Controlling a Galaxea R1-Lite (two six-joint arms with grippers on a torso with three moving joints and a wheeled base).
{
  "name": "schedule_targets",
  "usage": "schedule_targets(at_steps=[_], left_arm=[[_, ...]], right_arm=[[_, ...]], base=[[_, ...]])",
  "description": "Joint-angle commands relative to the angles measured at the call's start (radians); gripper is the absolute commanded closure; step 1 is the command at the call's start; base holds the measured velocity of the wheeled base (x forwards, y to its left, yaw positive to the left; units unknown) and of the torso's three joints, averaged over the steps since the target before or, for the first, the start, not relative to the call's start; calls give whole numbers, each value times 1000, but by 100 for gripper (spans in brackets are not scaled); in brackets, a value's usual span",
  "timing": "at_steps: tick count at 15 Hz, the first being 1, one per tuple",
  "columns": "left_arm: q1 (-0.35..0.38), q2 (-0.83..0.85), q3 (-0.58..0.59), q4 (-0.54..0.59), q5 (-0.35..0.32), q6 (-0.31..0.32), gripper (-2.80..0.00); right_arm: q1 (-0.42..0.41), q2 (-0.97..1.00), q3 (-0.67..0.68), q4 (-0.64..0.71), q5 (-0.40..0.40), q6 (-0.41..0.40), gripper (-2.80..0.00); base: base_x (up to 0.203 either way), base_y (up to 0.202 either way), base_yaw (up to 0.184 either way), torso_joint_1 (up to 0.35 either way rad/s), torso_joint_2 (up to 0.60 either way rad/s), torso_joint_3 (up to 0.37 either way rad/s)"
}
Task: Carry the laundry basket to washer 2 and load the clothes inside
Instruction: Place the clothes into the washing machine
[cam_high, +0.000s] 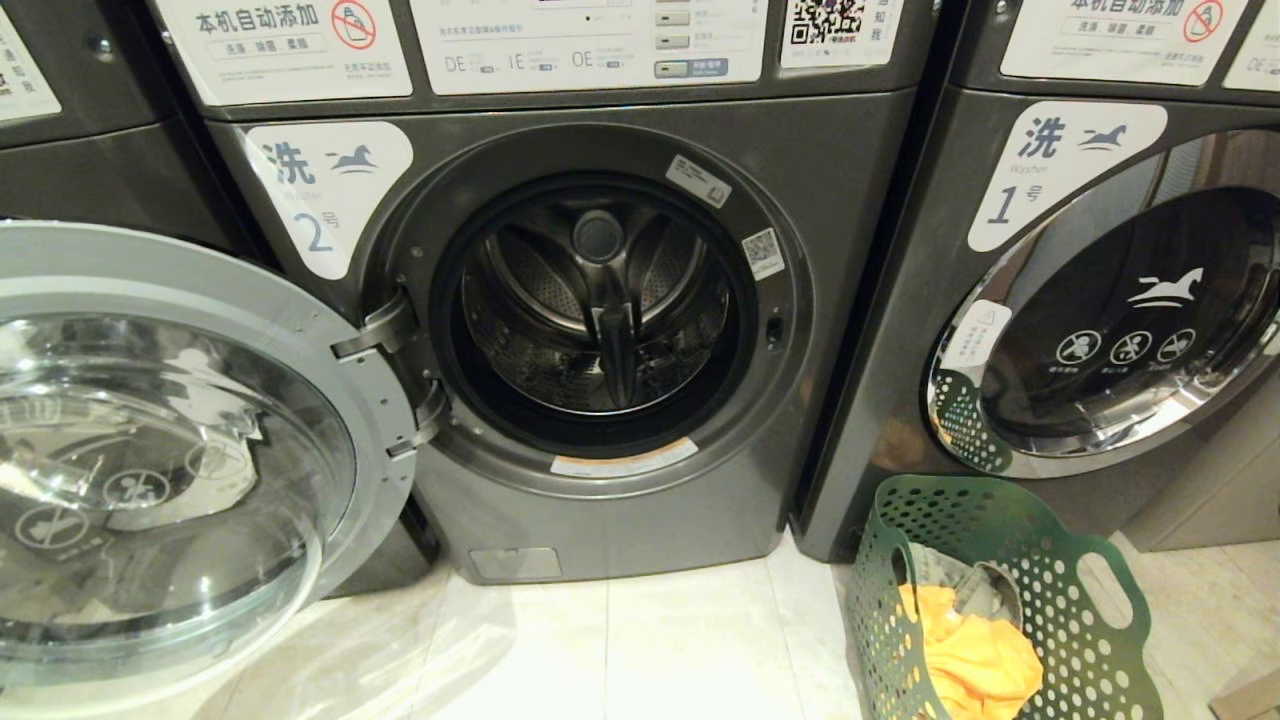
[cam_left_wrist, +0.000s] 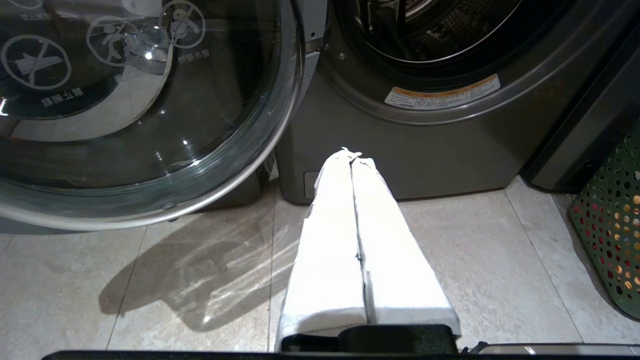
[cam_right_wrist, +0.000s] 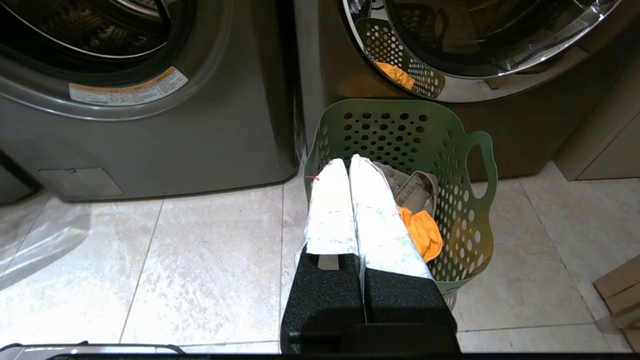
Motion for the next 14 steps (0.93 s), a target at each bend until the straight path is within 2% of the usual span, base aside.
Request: schedule_targets(at_steps=[1, 14], left_arm=[[0, 2, 6, 0, 0, 0, 0], [0, 2, 6, -1, 0, 0, 0]], right_arm=[[0, 1, 0, 0, 0, 0, 0], [0, 1, 0, 0, 0, 0, 0]], base=[[0, 0, 0, 0, 0, 0], [0, 0, 0, 0, 0, 0]])
